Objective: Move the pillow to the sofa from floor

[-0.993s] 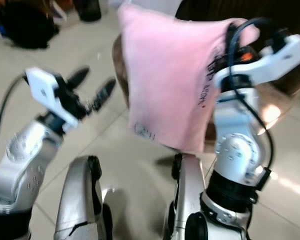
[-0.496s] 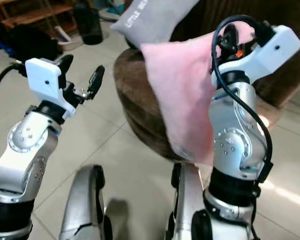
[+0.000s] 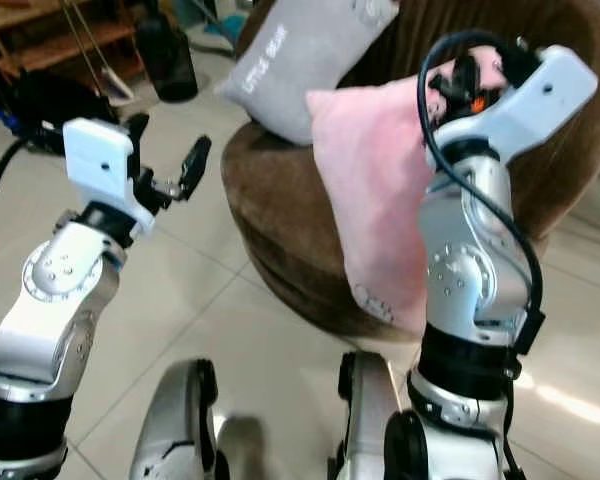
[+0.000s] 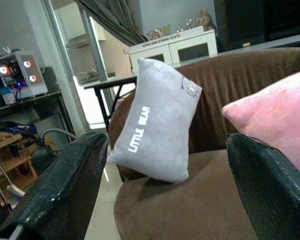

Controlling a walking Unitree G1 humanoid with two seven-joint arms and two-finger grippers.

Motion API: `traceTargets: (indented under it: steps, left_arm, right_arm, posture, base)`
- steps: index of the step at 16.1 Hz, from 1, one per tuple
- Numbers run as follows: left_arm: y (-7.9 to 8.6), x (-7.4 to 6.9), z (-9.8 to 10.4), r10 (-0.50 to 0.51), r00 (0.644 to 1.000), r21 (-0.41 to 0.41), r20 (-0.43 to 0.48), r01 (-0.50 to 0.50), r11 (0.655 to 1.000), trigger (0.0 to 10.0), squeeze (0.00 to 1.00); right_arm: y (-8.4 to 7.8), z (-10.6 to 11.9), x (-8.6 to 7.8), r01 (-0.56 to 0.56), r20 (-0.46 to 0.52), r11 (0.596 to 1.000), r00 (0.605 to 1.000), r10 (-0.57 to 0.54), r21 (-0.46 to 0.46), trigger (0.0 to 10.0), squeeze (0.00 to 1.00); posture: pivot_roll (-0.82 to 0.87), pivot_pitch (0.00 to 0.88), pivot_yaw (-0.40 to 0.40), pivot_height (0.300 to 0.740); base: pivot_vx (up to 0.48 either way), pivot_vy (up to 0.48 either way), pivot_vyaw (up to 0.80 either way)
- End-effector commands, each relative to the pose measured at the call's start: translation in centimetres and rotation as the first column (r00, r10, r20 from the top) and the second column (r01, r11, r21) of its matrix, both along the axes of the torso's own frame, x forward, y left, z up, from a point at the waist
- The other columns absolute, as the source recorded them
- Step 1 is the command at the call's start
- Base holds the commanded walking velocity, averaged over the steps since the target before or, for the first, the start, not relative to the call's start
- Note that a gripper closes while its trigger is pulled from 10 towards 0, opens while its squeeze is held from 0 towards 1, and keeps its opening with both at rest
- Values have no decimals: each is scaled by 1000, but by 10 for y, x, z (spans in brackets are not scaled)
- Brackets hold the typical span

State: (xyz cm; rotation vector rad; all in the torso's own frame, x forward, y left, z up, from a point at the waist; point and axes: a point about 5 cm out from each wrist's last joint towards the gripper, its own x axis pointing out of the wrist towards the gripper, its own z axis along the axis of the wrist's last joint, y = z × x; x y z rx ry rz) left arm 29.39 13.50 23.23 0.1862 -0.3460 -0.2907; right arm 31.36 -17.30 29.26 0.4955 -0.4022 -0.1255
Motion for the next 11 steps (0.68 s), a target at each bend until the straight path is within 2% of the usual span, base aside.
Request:
traceTargets:
  steps: [1, 11]
  left_arm:
    - [2, 2, -3, 15, 1000, 11, -7, -15, 1000, 10000, 0]
    - [0, 1, -9, 15, 1000, 46, -13, -15, 999, 10000, 0]
  right_arm:
    - [5, 12, -3, -11, 59, 1000, 998, 11, -7, 10000, 0]
    - [9, 2, -2, -22, 22, 1000, 1000, 22, -17, 10000, 0]
  posture:
    - [-36, 1, 36, 591]
    - [-39, 8, 33, 696]
  base:
    - [0, 0, 0]
    - [0, 0, 0]
